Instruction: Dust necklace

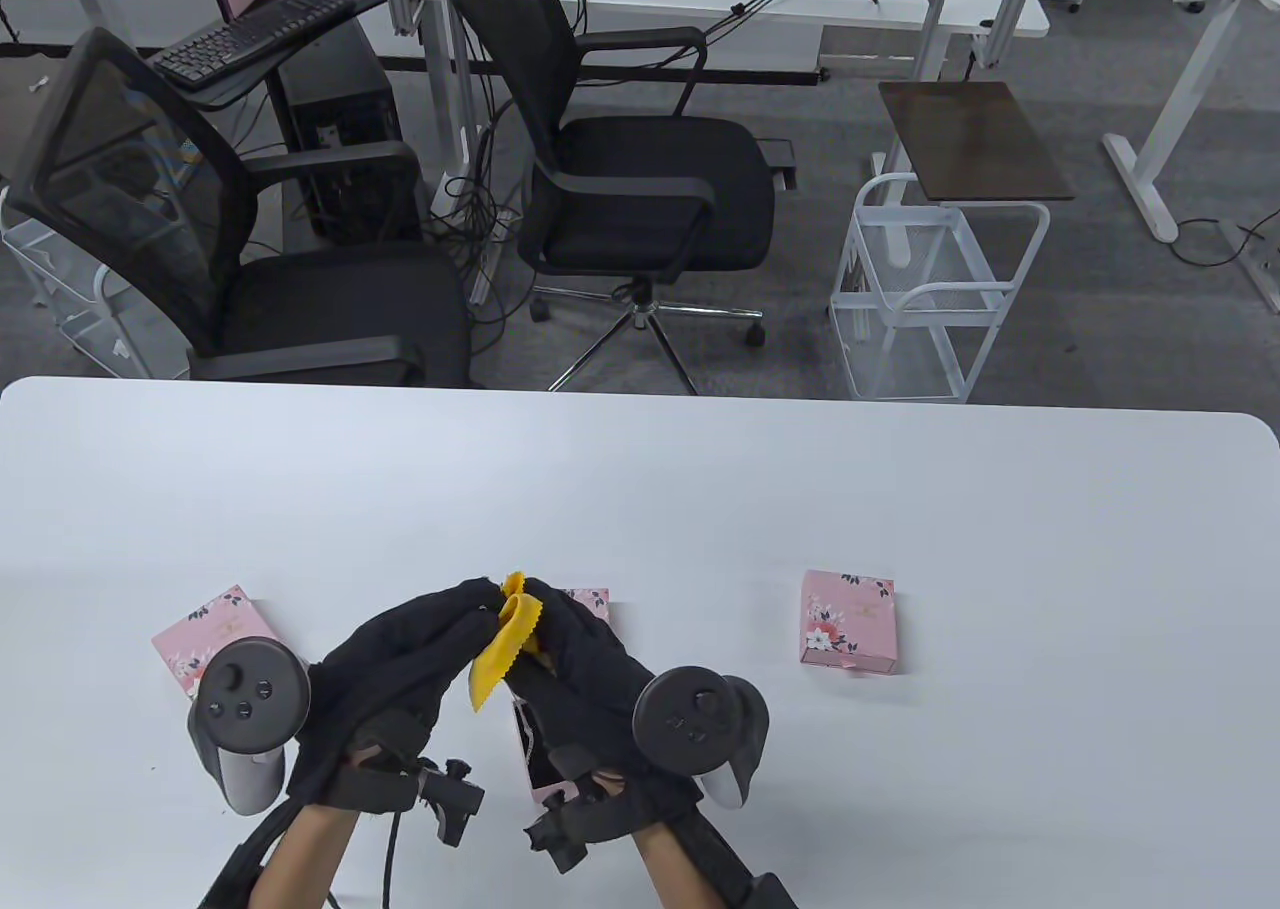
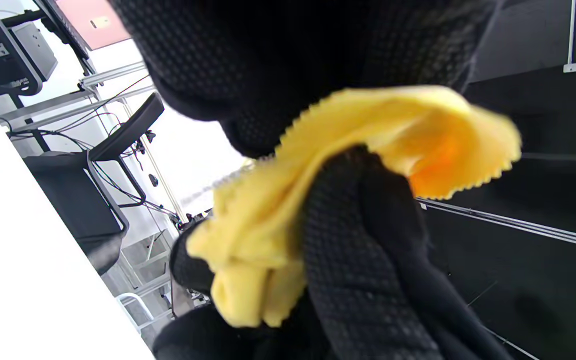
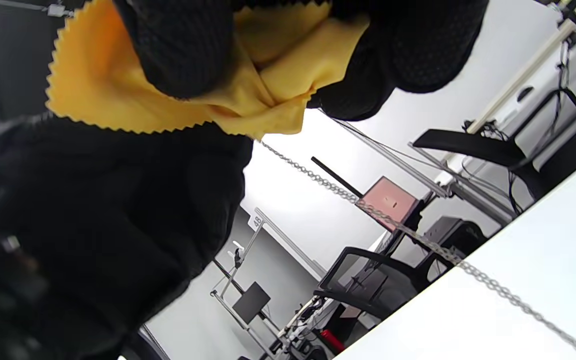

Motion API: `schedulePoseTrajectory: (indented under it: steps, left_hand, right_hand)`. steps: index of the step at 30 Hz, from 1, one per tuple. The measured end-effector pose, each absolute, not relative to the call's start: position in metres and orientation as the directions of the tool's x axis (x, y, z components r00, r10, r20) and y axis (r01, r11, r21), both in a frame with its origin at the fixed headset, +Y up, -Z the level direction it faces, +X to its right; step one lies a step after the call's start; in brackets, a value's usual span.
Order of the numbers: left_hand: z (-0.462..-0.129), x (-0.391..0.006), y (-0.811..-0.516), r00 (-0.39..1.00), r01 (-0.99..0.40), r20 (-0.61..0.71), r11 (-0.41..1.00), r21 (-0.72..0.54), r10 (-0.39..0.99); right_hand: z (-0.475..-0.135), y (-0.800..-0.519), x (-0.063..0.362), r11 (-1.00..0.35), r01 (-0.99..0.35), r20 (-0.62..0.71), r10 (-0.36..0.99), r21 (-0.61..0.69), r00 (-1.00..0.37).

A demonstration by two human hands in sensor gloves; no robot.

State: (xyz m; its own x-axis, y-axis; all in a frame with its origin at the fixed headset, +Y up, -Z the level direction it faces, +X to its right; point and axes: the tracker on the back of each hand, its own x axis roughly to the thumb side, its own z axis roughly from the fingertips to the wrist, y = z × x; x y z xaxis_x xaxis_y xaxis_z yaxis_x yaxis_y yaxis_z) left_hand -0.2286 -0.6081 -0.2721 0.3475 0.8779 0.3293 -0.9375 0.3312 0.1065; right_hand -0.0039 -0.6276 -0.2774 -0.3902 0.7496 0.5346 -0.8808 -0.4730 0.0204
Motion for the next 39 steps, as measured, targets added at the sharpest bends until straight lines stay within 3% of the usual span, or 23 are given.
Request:
schedulePoseTrajectory:
  steps: [7, 10, 17, 22, 25, 29, 39]
  left_hand:
    - [-0.270, -0.219, -0.606, 0.329, -0.937, 0.332, 0.350, -0.002, 0.884]
    - [-0.265, -0.212, -0.604, 0.393, -0.914, 0.353, 0.404, 0.045, 0.849]
    - [-0.252, -0.210, -0.594, 0.579, -0.815, 0.399, 0.524, 0.249, 0.711]
    - [-0.255, -0.214, -0.593, 0.548, -0.834, 0.426, 0.505, 0.221, 0.719]
    - [-0.255, -0.216, -0.591, 0.519, -0.852, 0.449, 0.481, 0.206, 0.727]
    - [-0.255, -0.219, -0.589, 0.504, -0.861, 0.454, 0.469, 0.196, 0.735]
    - [-0.255, -0.220, -0.589, 0.477, -0.875, 0.460, 0.455, 0.167, 0.749]
  right_hand:
    - [-0.269, -0.626, -0.013, -0.525, -0.838, 0.522, 0.677, -0.151, -0.519]
    - [-0.267, -0.627, -0.011, -0.512, -0.829, 0.501, 0.668, -0.226, -0.550]
    - [-0.267, -0.625, -0.014, -0.549, -0.821, 0.516, 0.662, -0.159, -0.543]
    - [-0.265, -0.620, -0.014, -0.565, -0.818, 0.519, 0.670, -0.106, -0.530]
    - [-0.265, -0.621, -0.013, -0.550, -0.824, 0.514, 0.671, -0.139, -0.534]
    - [-0.266, -0.623, -0.018, -0.595, -0.801, 0.534, 0.659, -0.060, -0.530]
    - [-0.266, -0.630, -0.015, -0.583, -0.808, 0.496, 0.679, -0.086, -0.542]
